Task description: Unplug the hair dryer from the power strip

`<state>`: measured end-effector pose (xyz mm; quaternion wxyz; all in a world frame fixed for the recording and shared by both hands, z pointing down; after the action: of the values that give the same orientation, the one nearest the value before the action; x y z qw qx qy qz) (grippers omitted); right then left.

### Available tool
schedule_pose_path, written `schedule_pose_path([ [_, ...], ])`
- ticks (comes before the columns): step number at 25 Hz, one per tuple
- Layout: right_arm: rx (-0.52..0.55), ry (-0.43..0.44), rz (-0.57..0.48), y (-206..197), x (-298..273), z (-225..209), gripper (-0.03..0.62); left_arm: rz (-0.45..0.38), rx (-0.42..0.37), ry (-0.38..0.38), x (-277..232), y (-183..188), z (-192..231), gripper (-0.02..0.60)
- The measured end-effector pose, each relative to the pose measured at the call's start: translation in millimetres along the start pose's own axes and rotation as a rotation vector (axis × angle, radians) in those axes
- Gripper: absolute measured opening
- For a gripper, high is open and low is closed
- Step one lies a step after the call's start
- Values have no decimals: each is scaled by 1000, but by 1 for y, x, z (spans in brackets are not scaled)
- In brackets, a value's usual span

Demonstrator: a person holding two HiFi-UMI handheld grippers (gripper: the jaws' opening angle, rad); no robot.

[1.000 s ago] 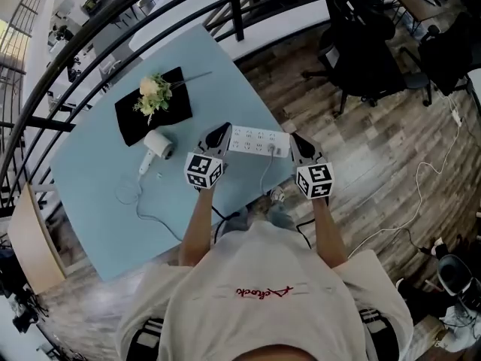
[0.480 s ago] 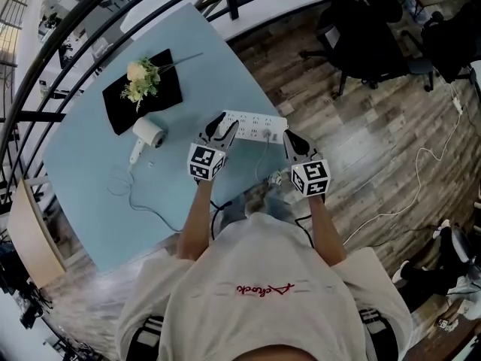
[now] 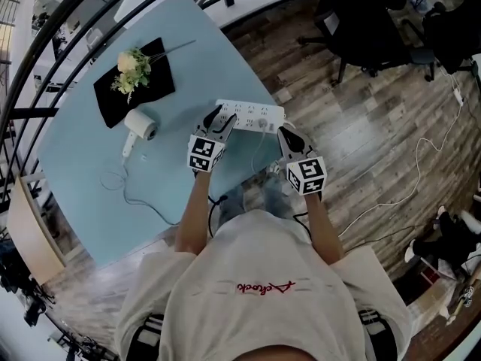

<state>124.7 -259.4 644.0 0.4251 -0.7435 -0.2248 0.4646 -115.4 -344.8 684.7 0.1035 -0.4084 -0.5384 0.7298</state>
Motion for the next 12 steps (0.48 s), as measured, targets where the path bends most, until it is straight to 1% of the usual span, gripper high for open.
schedule_pose_path([
  [6,-6,4,11,-9,0,4,18,35,-11,5,-8,-13,1,178],
  [12,-10,7,25,-13,-4,3,18,31,-18,20,-11,-15,2,178],
])
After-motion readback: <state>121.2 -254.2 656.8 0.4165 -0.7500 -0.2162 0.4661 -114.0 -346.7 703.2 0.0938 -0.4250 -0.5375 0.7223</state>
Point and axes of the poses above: the fingertips, and each gripper's own axes: x backward along the fingers, z to its left, y out of its top, the point moved 9 cm from there along x, backward along the fingers, and after that the axes turned 3 degrees about z, right-handed, at the moved point
